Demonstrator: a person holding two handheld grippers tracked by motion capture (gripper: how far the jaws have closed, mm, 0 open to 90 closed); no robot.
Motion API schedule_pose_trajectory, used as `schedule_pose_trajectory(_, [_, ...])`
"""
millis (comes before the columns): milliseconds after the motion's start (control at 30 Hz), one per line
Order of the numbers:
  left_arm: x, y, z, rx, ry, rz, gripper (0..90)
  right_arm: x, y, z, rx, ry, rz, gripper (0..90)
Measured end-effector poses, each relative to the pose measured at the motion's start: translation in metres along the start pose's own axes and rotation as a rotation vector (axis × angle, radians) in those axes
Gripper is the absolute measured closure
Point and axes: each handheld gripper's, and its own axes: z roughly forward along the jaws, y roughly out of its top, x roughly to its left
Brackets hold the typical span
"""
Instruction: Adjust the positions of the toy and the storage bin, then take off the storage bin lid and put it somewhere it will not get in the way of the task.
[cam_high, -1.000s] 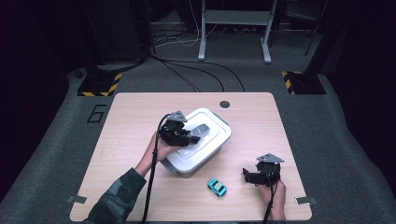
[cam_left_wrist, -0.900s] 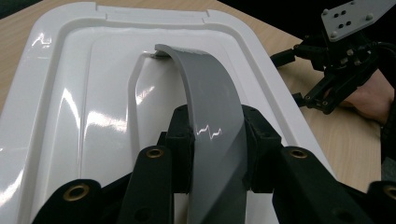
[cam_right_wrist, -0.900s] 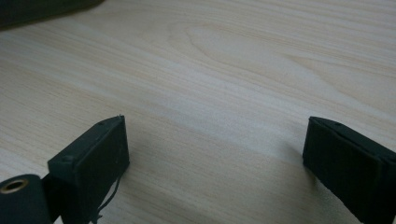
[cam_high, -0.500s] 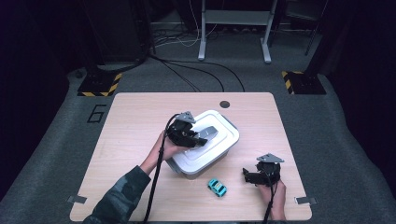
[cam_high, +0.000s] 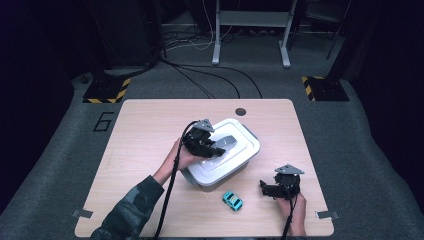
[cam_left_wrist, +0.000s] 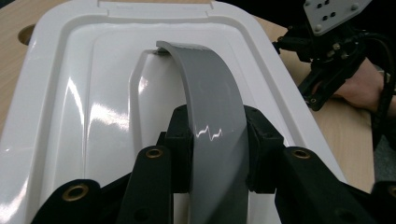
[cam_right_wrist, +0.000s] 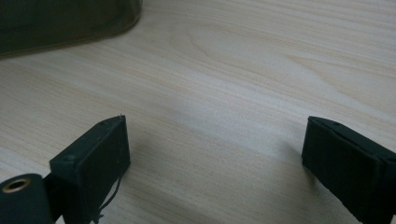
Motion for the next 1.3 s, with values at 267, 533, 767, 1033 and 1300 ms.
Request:
schedule_pose_trajectory(267, [-0.006,0.003,0.001,0.016,0.056,0.013,58.6,0.0,0.0,0.0,-0.001,0.0,0.0,6.9])
schedule_pose_trajectory(533, [-0.01,0.007,0.0,0.019,0.124,0.032,66.6,0.0,0.0,0.0,-0.001,0.001,-0.001,7.2])
schedule_pose_trajectory(767, [-0.013,0.008,-0.005,-0.004,0.141,0.034,67.0,0.0,0.0,0.0,-0.002,0.001,-0.001,7.3])
schedule_pose_trajectory(1033, [-0.012,0.011,-0.019,-0.043,0.155,0.027,67.1,0.0,0.0,0.0,-0.002,0.0,0.002,7.3])
schedule_pose_trajectory(1300, [-0.01,0.016,-0.042,-0.086,0.179,0.024,67.1,0.0,0.0,0.0,-0.004,0.0,0.0,7.3])
